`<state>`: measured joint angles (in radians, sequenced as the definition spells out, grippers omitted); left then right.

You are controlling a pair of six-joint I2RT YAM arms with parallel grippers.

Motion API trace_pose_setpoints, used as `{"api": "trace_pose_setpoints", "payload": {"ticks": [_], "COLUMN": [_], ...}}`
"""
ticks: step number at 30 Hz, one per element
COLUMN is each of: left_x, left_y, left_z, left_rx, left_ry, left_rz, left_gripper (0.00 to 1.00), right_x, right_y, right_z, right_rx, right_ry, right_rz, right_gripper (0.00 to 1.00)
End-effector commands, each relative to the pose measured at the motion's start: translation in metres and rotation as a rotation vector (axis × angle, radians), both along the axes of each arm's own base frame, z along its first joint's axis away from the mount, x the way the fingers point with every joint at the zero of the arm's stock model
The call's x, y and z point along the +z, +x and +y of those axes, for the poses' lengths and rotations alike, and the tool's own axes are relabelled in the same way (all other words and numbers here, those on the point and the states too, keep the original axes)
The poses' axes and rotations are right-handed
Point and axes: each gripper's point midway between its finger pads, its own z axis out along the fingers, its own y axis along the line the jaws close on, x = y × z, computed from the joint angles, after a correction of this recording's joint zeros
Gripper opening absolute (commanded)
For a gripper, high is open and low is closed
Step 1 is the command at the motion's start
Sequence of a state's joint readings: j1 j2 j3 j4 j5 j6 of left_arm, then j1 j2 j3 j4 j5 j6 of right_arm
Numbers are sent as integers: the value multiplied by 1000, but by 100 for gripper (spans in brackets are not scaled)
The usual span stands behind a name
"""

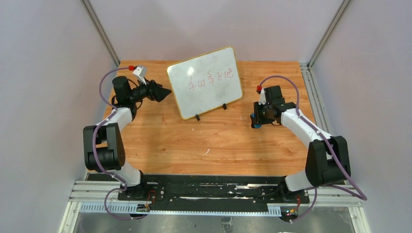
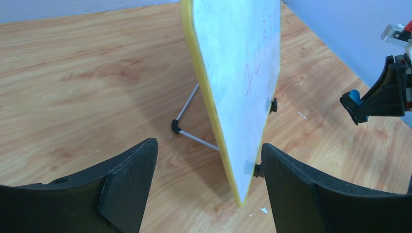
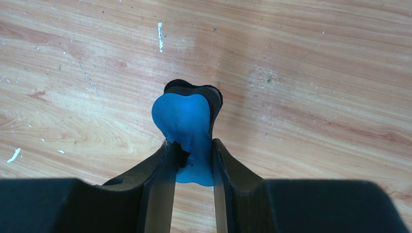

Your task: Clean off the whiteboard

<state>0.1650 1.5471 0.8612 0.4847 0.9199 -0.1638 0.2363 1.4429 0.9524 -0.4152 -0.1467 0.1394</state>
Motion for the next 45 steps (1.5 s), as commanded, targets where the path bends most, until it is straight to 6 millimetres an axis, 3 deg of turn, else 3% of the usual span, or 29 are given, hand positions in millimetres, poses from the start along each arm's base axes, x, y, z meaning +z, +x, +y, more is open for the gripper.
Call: {"api": "trace_pose_setpoints", "payload": {"ticks": [1,8,16,29,45], "left_x": [8,-8,-9,-7,5], "left_y": [15,27,37,32,32], "left_z": [-16,-29,-32,-49,-56], "left_rx": [-28,-47,-70,-174,-188], "left_ry": [2,24,14,-19,-71], "left_rz": [-16,7,12,15,-7], "left_gripper": [82,81,77,73,53], "right_x": [11,16,12,13,15], "right_y": [-2,-2,-1,-1,-3], "right_z": [7,6,9,6,5], "right_rx": [23,24,31,20,16], "right_ry": [20,13,26,9,5], "right_rz": [-31,-45,-36,-23,-18], "right_gripper": [1,1,1,0,1]}}
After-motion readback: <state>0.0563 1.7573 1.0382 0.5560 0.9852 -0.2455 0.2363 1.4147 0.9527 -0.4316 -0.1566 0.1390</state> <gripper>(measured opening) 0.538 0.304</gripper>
